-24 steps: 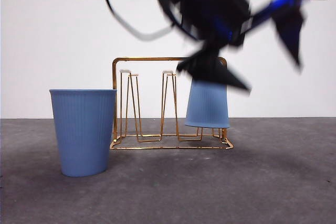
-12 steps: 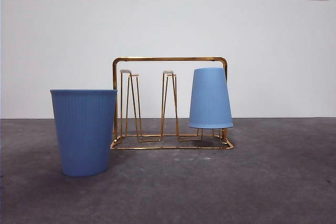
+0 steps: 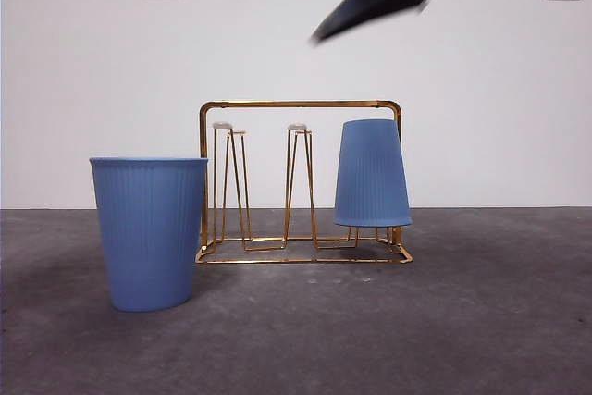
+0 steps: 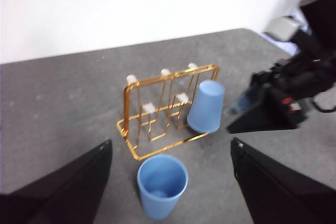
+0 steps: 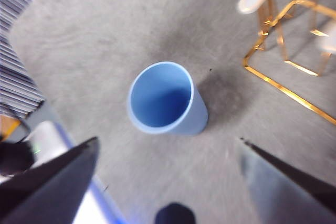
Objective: Pick up cup 1,put cup 1 in the cup rack,pick up cup 2,put cup 2 in the cup rack
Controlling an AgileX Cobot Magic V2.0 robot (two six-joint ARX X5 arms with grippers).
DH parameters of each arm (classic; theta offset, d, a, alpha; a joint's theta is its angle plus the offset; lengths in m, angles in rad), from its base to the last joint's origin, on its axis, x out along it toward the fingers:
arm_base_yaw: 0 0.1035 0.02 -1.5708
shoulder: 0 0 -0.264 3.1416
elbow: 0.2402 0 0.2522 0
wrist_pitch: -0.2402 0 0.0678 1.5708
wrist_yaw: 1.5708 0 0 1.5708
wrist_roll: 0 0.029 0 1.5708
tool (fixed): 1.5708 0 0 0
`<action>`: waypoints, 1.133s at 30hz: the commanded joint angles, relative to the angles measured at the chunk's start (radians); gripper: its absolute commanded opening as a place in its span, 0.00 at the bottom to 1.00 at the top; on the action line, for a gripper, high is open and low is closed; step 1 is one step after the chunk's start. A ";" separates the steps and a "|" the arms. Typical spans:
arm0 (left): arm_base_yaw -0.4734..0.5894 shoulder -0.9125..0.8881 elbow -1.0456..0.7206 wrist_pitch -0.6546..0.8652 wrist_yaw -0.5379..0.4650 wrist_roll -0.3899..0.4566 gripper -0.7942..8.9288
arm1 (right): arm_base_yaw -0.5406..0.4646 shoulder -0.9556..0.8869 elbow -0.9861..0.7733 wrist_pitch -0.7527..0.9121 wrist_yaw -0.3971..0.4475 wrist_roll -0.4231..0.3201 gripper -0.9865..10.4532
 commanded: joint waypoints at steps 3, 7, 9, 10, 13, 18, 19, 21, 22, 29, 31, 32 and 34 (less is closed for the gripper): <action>-0.002 -0.023 -0.006 -0.060 -0.007 -0.021 0.47 | 0.058 0.109 -0.008 0.083 0.090 0.058 0.50; -0.002 -0.024 -0.006 -0.082 -0.007 -0.021 0.47 | 0.099 0.185 0.006 0.095 0.148 0.073 0.50; -0.002 -0.023 -0.006 -0.080 -0.006 -0.021 0.47 | 0.121 0.221 0.023 0.095 0.195 0.073 0.50; -0.002 -0.023 -0.006 -0.080 -0.006 -0.021 0.47 | 0.129 0.237 0.034 0.095 0.212 0.073 0.50; -0.002 -0.023 -0.006 -0.080 -0.006 -0.021 0.47 | 0.143 0.291 0.087 0.090 0.228 0.077 0.50; -0.002 -0.023 -0.006 -0.084 -0.005 -0.021 0.47 | 0.148 0.389 0.207 0.029 0.261 0.100 0.49; -0.002 -0.023 -0.006 -0.086 -0.005 -0.021 0.47 | 0.148 0.407 0.227 0.008 0.269 0.099 0.49; -0.002 -0.023 -0.006 -0.086 0.000 -0.021 0.47 | 0.148 0.444 0.269 -0.045 0.273 0.098 0.43; -0.002 -0.023 -0.006 -0.085 0.002 -0.021 0.47 | 0.148 0.457 0.283 -0.064 0.272 0.098 0.41; -0.002 -0.023 -0.006 -0.082 0.002 -0.021 0.47 | 0.153 0.507 0.296 -0.075 0.282 0.098 0.32; -0.002 -0.023 -0.006 -0.079 0.002 -0.022 0.47 | 0.153 0.519 0.296 -0.075 0.278 0.098 0.25; -0.002 -0.023 -0.006 -0.079 0.002 -0.024 0.47 | 0.152 0.520 0.296 -0.076 0.276 0.098 0.24; -0.002 -0.023 -0.006 -0.078 0.002 -0.033 0.47 | 0.153 0.522 0.296 -0.076 0.278 0.098 0.18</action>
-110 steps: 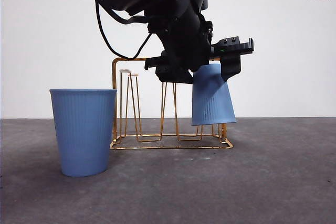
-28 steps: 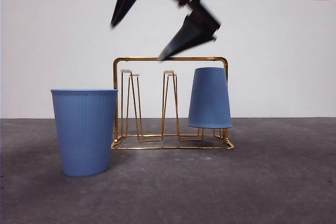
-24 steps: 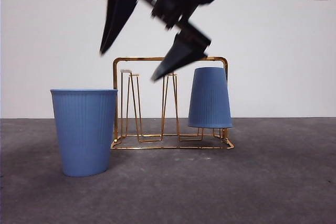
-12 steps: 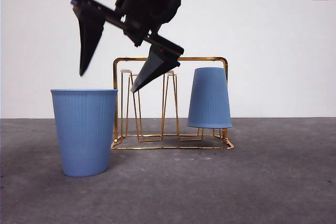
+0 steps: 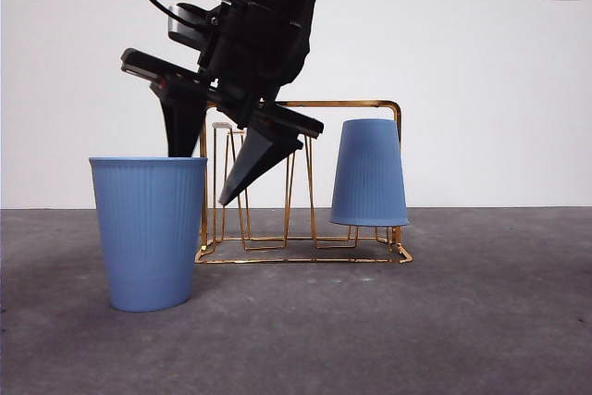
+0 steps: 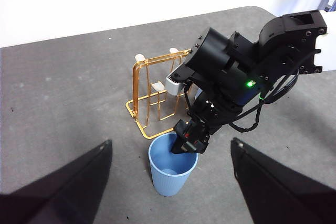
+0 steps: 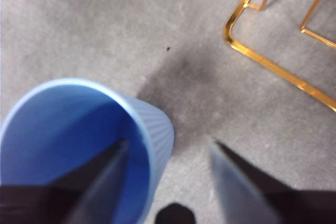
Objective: Pick up cup 1,put cup 1 in the cup rack,pick up cup 2,put cup 2 in the cup rack
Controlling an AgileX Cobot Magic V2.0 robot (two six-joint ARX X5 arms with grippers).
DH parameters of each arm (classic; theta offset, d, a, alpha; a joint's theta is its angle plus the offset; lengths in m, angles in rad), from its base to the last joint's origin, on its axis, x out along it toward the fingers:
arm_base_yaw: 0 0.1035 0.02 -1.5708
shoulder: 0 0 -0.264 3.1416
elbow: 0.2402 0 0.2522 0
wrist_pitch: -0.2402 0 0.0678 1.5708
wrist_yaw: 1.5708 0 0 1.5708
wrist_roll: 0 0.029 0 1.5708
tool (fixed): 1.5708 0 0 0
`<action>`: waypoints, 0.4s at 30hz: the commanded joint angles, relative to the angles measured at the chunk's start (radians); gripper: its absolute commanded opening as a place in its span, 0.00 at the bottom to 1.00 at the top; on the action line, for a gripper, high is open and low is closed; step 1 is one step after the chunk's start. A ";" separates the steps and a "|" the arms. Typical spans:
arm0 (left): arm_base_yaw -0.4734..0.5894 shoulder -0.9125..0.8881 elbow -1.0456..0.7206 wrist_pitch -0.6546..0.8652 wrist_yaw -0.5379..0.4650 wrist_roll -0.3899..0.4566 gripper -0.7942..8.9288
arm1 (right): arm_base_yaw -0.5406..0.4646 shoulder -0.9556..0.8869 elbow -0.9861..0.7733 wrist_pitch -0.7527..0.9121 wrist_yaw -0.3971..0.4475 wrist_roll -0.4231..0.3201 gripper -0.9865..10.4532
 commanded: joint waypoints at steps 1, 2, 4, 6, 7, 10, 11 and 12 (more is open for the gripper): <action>-0.002 -0.002 -0.006 0.008 -0.001 -0.021 0.47 | 0.003 0.018 0.003 0.003 -0.001 0.006 0.14; -0.002 -0.001 -0.006 0.009 -0.001 -0.024 0.47 | 0.003 0.018 0.003 0.006 -0.008 0.005 0.10; -0.002 0.000 -0.006 0.014 -0.001 -0.024 0.47 | 0.003 0.018 0.003 0.008 -0.027 0.000 0.08; -0.002 0.000 -0.006 0.027 0.002 -0.025 0.47 | 0.003 0.018 0.003 0.005 -0.027 -0.002 0.08; -0.002 0.000 -0.006 0.034 0.008 -0.027 0.47 | 0.003 0.018 0.003 0.000 -0.027 -0.008 0.08; -0.002 0.000 -0.006 0.063 0.043 -0.033 0.47 | 0.003 0.008 0.003 -0.029 -0.040 -0.039 0.08; -0.002 0.000 -0.006 0.081 0.057 -0.035 0.47 | 0.003 -0.008 0.003 -0.043 -0.040 -0.049 0.08; -0.002 0.000 -0.006 0.092 0.067 -0.037 0.47 | 0.003 -0.023 0.003 -0.049 -0.040 -0.055 0.08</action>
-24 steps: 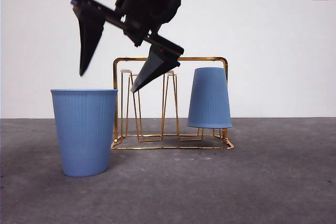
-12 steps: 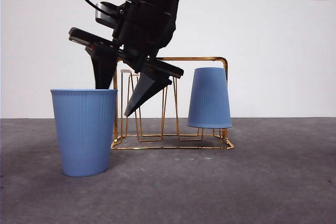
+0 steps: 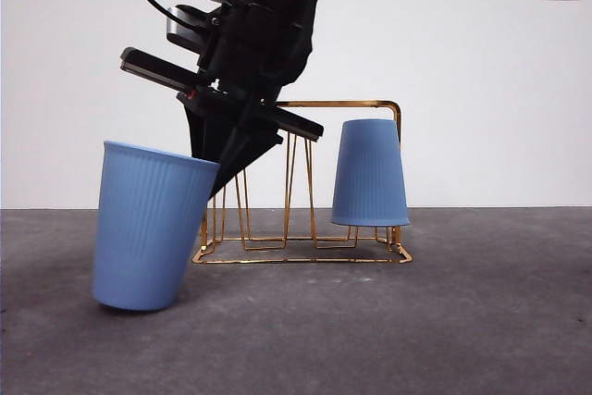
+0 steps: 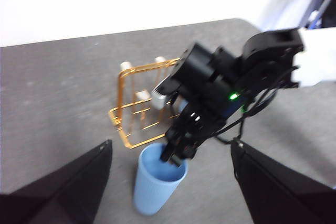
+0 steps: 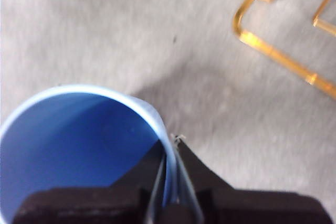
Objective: Pick up cup 1,put cup 1 in the cup rack,pick up cup 2,put cup 2 in the cup rack
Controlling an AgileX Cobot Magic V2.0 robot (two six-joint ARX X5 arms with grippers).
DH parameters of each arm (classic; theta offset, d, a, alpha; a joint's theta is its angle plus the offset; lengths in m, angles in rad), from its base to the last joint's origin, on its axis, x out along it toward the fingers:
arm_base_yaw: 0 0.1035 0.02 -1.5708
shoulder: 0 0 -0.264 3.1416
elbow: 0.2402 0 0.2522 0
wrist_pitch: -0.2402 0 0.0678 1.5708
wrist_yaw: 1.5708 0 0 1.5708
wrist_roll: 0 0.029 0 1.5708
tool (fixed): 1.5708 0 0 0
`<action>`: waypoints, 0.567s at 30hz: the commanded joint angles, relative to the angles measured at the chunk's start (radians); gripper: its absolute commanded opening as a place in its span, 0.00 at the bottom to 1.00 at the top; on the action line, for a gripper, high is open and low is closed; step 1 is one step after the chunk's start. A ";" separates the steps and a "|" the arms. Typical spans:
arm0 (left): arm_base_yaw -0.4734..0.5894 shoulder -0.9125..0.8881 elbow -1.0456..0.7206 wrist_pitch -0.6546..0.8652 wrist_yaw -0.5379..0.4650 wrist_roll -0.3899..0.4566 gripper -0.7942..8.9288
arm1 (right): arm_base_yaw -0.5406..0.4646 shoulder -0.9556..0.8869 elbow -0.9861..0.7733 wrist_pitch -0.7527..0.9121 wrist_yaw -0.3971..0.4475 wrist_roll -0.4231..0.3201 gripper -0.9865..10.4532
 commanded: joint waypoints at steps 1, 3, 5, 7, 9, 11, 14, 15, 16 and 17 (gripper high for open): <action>-0.002 0.000 -0.006 0.042 0.031 -0.016 0.47 | 0.002 -0.042 0.003 -0.014 -0.003 -0.037 0.08; -0.002 0.000 -0.006 0.081 0.052 -0.016 0.47 | 0.002 -0.108 0.003 -0.025 0.006 -0.054 0.08; -0.002 0.000 -0.006 0.136 0.071 -0.017 0.47 | 0.002 -0.197 0.003 -0.032 0.035 -0.076 0.08; -0.002 0.004 -0.006 0.190 0.090 -0.016 0.47 | 0.002 -0.286 0.003 -0.032 0.062 -0.092 0.08; -0.002 0.010 -0.006 0.255 0.112 -0.015 0.48 | 0.002 -0.401 0.003 -0.028 0.102 -0.105 0.08; -0.002 0.018 -0.006 0.317 0.141 -0.014 0.48 | 0.002 -0.515 0.003 -0.024 0.144 -0.126 0.08; -0.002 0.041 -0.006 0.419 0.201 -0.015 0.54 | 0.002 -0.671 0.003 -0.020 0.183 -0.150 0.08; -0.002 0.051 -0.006 0.454 0.225 -0.015 0.56 | 0.002 -0.716 0.003 -0.015 0.187 -0.153 0.08; -0.002 0.061 -0.006 0.491 0.253 -0.015 0.57 | 0.002 -0.758 0.003 -0.006 0.186 -0.156 0.08; -0.002 0.078 -0.006 0.542 0.290 -0.015 0.57 | 0.002 -0.813 0.003 0.008 0.186 -0.163 0.08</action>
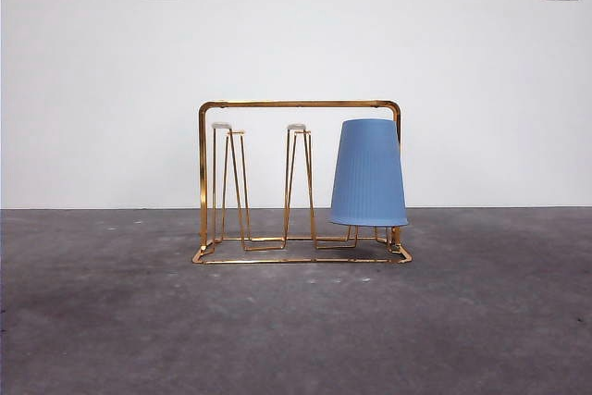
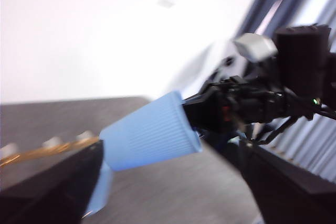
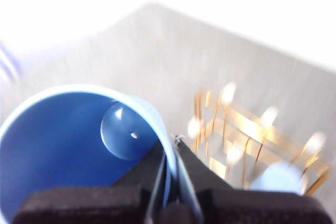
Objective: Pick up cup 1,put cup 1 in the cup rack,pick up cup 2,put cup 2 in the cup rack
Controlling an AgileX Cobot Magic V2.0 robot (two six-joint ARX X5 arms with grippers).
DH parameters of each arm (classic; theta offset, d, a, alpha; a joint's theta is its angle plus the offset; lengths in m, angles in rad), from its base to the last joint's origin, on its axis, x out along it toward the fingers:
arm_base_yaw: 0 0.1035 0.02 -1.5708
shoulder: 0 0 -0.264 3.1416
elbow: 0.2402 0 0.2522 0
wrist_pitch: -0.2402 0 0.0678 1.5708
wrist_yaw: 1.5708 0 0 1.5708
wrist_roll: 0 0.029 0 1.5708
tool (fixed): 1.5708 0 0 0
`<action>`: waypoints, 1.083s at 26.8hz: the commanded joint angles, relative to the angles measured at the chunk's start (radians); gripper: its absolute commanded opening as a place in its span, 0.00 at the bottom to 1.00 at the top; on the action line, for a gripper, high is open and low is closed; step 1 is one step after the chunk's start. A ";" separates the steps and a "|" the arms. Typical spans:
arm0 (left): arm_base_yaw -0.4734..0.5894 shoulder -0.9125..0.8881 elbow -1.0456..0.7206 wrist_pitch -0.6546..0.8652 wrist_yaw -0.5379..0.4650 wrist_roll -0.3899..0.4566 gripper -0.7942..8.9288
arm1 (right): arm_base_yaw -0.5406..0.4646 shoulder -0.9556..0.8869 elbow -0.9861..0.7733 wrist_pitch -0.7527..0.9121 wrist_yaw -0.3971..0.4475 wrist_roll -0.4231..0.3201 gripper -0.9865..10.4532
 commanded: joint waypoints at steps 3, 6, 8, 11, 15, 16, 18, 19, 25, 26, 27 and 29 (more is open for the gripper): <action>-0.002 0.072 -0.006 0.203 0.145 -0.012 0.57 | 0.002 -0.191 -0.004 0.061 0.004 -0.044 0.08; -0.002 0.137 -0.006 0.339 0.246 -0.037 0.57 | 0.002 -0.285 -0.004 0.095 0.003 -0.062 0.08; -0.001 0.185 -0.006 0.434 0.310 -0.068 0.57 | 0.002 -0.330 -0.004 0.111 0.004 -0.080 0.08; -0.001 0.266 -0.006 0.591 0.374 -0.115 0.57 | 0.002 -0.382 -0.004 0.133 0.003 -0.101 0.08; -0.001 0.388 -0.006 0.828 0.461 -0.209 0.57 | 0.002 -0.436 -0.004 0.162 -0.008 -0.127 0.08; -0.001 0.414 -0.006 0.880 0.479 -0.231 0.57 | 0.002 -0.444 -0.004 0.167 -0.008 -0.127 0.08; -0.001 0.473 -0.006 0.998 0.502 -0.293 0.57 | 0.002 -0.455 -0.004 0.172 -0.017 -0.127 0.08; -0.001 0.498 -0.006 1.049 0.507 -0.319 0.57 | 0.002 -0.456 -0.004 0.172 -0.019 -0.127 0.08; -0.001 0.621 -0.006 1.289 0.533 -0.452 0.57 | 0.002 -0.455 -0.004 0.180 -0.022 -0.163 0.08; -0.001 0.634 -0.006 1.301 0.531 -0.460 0.57 | 0.002 -0.454 -0.004 0.183 -0.023 -0.166 0.08; -0.001 0.647 -0.006 1.310 0.525 -0.465 0.57 | 0.002 -0.454 -0.004 0.185 -0.023 -0.167 0.08; -0.001 0.663 -0.006 1.323 0.518 -0.472 0.57 | 0.002 -0.453 -0.004 0.184 -0.023 -0.169 0.08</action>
